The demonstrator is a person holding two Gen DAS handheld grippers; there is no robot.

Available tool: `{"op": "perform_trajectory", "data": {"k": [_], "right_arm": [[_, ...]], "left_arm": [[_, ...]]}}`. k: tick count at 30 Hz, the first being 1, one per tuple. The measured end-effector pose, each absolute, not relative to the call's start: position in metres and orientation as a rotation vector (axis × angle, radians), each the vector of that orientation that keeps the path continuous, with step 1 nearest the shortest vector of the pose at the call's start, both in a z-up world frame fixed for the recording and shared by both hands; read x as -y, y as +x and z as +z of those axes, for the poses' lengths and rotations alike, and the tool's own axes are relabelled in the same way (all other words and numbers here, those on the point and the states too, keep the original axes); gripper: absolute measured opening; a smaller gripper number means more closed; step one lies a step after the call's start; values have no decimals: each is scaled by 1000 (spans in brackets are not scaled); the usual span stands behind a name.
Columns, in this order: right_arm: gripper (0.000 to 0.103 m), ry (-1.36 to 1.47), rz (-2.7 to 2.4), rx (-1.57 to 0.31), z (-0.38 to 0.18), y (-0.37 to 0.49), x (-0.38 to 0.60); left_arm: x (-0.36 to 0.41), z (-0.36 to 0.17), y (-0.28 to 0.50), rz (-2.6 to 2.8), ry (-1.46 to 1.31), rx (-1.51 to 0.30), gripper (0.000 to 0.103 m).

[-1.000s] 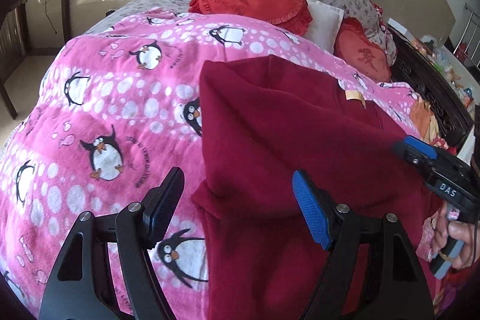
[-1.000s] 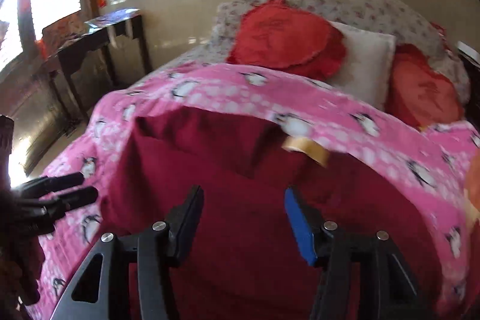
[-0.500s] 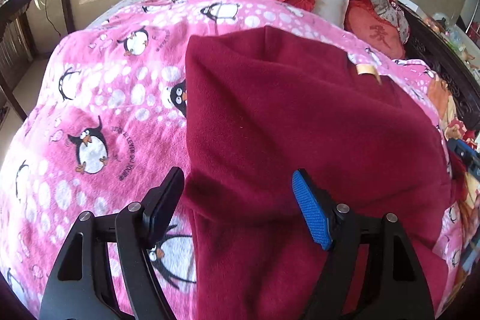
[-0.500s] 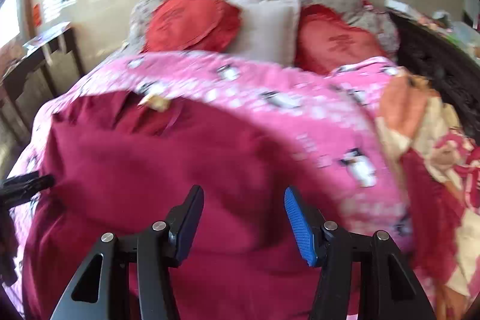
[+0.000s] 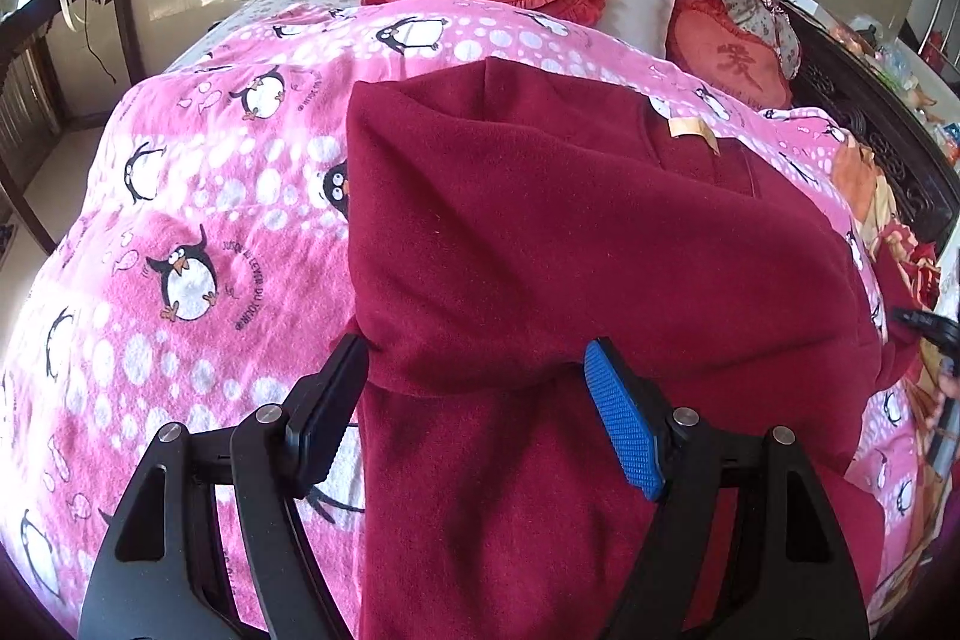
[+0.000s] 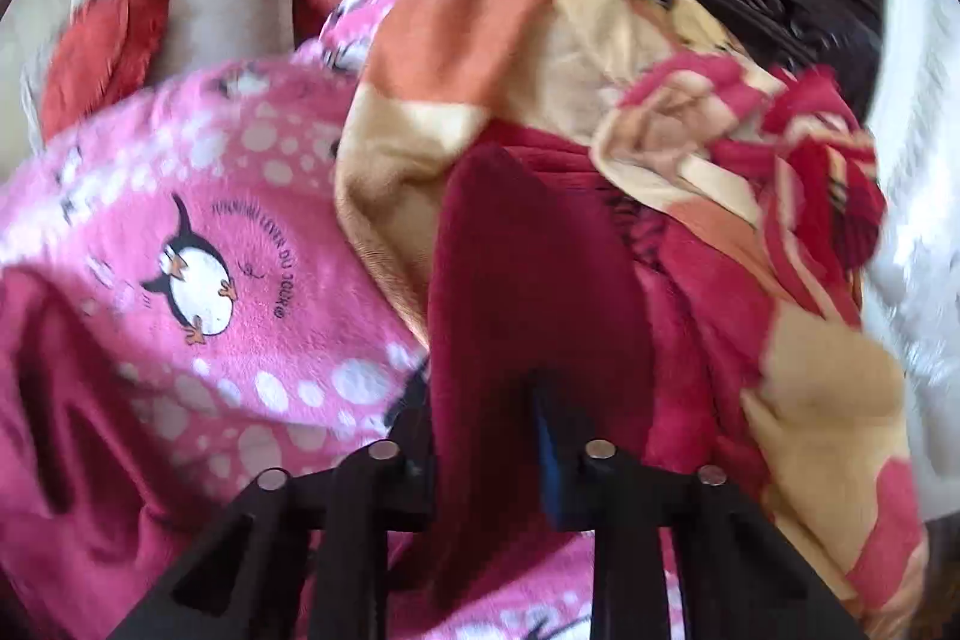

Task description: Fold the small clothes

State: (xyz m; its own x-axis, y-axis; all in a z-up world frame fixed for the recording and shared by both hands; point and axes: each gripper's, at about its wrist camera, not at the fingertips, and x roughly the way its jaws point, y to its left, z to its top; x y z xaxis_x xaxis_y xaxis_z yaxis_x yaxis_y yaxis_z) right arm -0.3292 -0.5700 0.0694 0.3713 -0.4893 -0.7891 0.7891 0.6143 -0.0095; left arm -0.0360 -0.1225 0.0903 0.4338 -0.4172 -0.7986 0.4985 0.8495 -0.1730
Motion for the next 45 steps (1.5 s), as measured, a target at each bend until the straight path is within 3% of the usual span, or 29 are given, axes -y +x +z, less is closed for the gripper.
{"op": "perform_trajectory", "data": {"k": [9, 14, 19, 26, 29, 31, 37, 41, 45], "right_arm": [[4, 367, -588, -451, 159, -413, 504], [4, 198, -247, -354, 226, -378, 427], [4, 39, 144, -416, 258, -299, 359], [4, -23, 519, -699, 212, -132, 266], [9, -72, 395, -865, 163, -65, 240], [10, -127, 270, -863, 148, -50, 243], [11, -58, 208, -768, 160, -102, 267], [15, -188, 105, -791, 127, -161, 254], [16, -107, -118, -794, 101, -213, 306]], "left_arm": [[107, 97, -33, -551, 33, -974, 75], [95, 108, -33, -543, -14, -948, 75], [73, 124, -30, -525, -55, -902, 75], [43, 135, -23, -488, -81, -871, 75], [38, 132, -18, -485, -82, -887, 75], [36, 132, -16, -502, -82, -887, 75], [44, 123, -3, -530, -72, -889, 75], [54, 111, 12, -525, -104, -923, 75], [65, 102, 20, -517, -84, -946, 75]]}}
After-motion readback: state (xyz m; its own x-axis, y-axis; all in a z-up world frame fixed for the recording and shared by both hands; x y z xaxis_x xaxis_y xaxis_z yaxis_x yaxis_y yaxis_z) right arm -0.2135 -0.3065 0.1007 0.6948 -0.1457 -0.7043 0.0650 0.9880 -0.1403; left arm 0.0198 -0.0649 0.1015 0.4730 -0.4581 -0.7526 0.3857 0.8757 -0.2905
